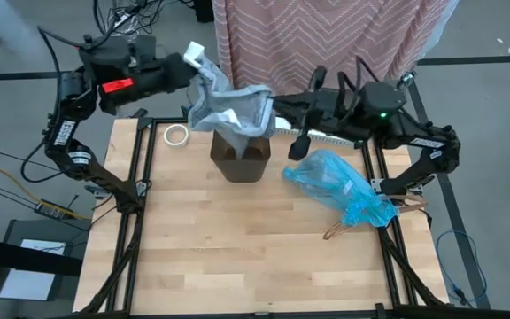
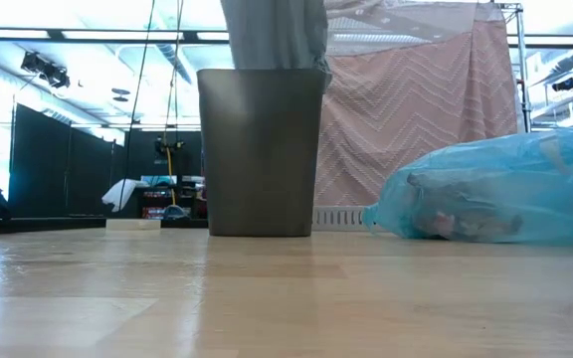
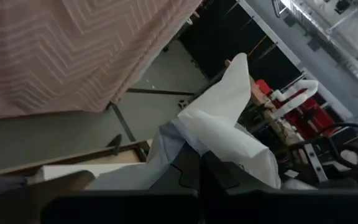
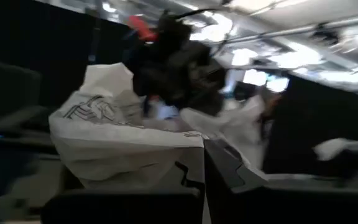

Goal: Place trash/remove bag and relplace
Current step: Insert the new gray trash bag into the bin

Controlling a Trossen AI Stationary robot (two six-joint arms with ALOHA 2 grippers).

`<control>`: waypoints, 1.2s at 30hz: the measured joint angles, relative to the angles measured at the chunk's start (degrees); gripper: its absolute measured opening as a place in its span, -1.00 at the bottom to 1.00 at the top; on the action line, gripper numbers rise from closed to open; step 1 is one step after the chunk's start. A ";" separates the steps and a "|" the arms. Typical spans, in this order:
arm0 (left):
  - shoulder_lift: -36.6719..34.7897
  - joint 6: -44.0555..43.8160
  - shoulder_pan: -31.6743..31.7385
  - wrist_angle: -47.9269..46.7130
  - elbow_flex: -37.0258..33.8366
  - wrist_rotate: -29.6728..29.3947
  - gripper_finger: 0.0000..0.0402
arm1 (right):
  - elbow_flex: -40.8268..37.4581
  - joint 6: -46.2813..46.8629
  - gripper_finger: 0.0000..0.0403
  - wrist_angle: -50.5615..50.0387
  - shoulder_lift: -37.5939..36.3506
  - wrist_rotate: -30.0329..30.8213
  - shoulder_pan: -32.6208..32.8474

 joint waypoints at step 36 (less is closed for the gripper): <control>-5.22 12.57 0.02 -8.21 0.00 -17.00 -1.00 | 0.02 35.43 -1.00 20.68 7.44 -50.72 -12.19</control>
